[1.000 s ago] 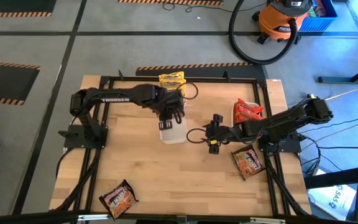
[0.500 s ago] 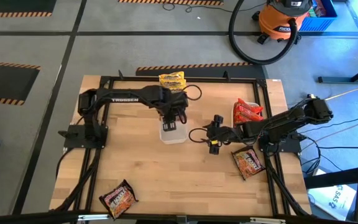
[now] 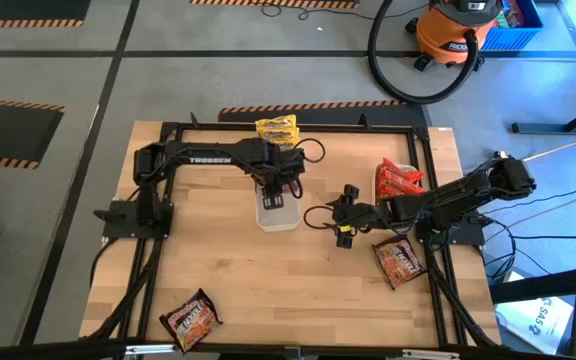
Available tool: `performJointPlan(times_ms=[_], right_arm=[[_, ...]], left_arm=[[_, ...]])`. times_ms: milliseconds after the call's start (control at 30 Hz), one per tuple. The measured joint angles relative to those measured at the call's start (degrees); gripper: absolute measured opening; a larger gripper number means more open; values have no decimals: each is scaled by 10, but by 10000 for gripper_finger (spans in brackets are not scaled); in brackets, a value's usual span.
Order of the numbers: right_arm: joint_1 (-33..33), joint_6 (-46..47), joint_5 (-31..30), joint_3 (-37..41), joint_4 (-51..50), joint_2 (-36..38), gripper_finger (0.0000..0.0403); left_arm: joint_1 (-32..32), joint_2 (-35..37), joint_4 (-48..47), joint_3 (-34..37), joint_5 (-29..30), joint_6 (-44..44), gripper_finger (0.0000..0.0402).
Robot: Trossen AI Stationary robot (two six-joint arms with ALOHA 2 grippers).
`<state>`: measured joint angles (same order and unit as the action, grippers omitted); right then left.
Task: Sort Maruchan noodles
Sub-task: Put the black noodle pack into the bottom left white bin
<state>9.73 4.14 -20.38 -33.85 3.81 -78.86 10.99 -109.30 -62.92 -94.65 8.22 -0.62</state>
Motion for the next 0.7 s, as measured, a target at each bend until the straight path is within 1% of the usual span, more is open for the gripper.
performJointPlan(times_ms=[100, 267, 467, 700], right_arm=[[0, 0, 0, 0, 0, 0, 259], [0, 0, 0, 0, 0, 0, 259], [0, 0, 0, 0, 0, 0, 259], [0, 0, 0, 0, 0, 0, 259]], left_arm=[[1, -3, 3, 3, 2, 0, 132], [3, -5, 32, 44, 0, 0, 132], [8, -5, 34, 78, -2, 2, 132], [7, -4, 21, 77, -2, 1, 132]])
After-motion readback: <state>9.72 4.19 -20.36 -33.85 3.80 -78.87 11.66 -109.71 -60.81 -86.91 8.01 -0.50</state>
